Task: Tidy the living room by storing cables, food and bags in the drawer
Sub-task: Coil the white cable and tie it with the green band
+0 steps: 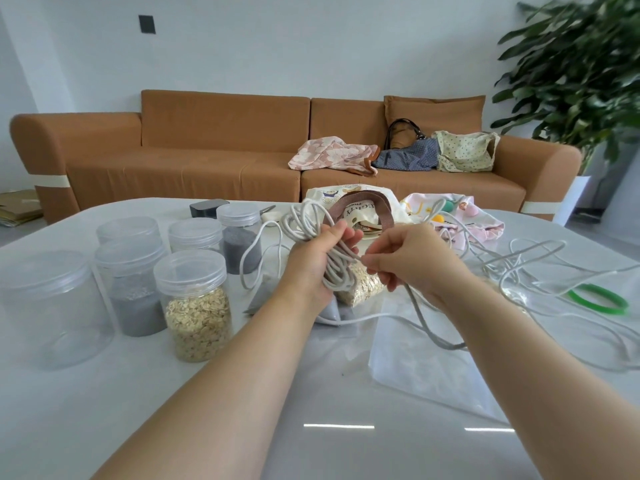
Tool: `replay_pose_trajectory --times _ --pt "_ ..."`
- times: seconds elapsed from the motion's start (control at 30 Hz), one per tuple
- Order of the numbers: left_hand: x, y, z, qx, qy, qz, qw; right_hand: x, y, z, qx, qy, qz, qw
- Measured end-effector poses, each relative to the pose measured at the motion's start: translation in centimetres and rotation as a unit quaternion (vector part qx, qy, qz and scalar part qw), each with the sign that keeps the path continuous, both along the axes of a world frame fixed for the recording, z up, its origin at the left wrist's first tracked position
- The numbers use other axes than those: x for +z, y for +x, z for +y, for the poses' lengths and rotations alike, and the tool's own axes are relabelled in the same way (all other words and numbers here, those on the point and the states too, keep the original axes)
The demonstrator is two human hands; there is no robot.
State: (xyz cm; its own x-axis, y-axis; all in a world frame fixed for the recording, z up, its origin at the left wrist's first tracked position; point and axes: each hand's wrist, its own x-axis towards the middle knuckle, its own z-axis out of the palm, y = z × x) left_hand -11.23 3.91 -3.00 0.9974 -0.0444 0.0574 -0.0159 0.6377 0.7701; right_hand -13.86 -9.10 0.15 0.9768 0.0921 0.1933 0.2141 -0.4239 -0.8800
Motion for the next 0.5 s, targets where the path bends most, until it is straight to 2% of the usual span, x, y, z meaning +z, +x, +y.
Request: replay_pose_trajectory --times 0.17,0.27,0.37,0.5 --pt "1.1 -0.4 0.4 -0.013 -0.077 0.032 0.996 -0.3 0.3 -0.4 0.052 0.023 0.103 0.993" --pt "1.8 -0.7 1.1 -0.032 -0.113 0.026 0.993 -0.2 0.4 -0.9 0.068 -0.034 0.132 0.988" --pt "1.9 -0.8 2.1 -0.048 -0.132 0.026 0.99 0.7 0.2 -1.7 -0.005 -0.132 0.055 0.99" --pt "1.9 -0.5 2.9 -0.052 -0.105 0.033 0.993 1.4 0.3 -2.0 -0.055 -0.198 -0.031 0.978"
